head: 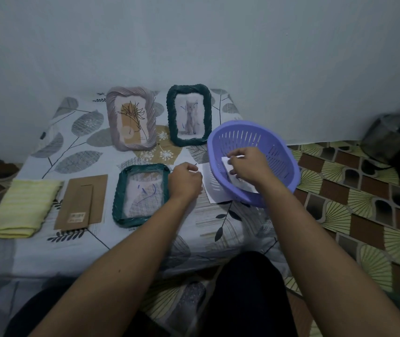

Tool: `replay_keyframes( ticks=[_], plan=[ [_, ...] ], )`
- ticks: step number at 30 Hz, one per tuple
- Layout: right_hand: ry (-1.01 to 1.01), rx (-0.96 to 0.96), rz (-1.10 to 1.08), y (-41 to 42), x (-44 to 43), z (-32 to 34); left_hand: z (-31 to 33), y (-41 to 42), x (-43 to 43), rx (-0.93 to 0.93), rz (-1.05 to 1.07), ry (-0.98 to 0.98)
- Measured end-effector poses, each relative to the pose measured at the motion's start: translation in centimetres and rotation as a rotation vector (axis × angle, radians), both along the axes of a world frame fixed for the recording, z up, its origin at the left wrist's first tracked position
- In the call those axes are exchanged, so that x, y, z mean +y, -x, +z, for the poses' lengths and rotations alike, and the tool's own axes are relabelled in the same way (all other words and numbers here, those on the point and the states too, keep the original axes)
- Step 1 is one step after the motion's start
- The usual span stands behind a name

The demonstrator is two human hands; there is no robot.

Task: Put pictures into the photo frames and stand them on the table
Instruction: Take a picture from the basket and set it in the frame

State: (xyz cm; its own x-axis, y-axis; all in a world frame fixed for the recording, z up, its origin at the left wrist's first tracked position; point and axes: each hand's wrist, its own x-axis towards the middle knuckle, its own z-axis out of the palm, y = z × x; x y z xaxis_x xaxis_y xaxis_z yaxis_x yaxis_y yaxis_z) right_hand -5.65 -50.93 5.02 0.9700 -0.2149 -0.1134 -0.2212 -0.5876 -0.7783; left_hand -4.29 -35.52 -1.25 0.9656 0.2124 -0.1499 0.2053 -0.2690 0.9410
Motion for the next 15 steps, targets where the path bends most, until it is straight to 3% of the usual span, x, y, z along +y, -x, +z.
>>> replay_keyframes(
  ticks=[5,10,15],
  plan=[
    [0.274,0.098,-0.034,-0.8,-2.5,-0.2,2.3,0.1,-0.3,-0.088,-0.086,0.023],
    [0.490,0.238,0.092,-1.7,-2.6,-1.7,3.4,0.1,-0.9,-0.089,-0.152,0.024],
    [0.581,0.349,0.188,-1.7,-1.9,-2.9,3.3,0.0,-0.9,-0.087,-0.176,-0.067]
  ],
)
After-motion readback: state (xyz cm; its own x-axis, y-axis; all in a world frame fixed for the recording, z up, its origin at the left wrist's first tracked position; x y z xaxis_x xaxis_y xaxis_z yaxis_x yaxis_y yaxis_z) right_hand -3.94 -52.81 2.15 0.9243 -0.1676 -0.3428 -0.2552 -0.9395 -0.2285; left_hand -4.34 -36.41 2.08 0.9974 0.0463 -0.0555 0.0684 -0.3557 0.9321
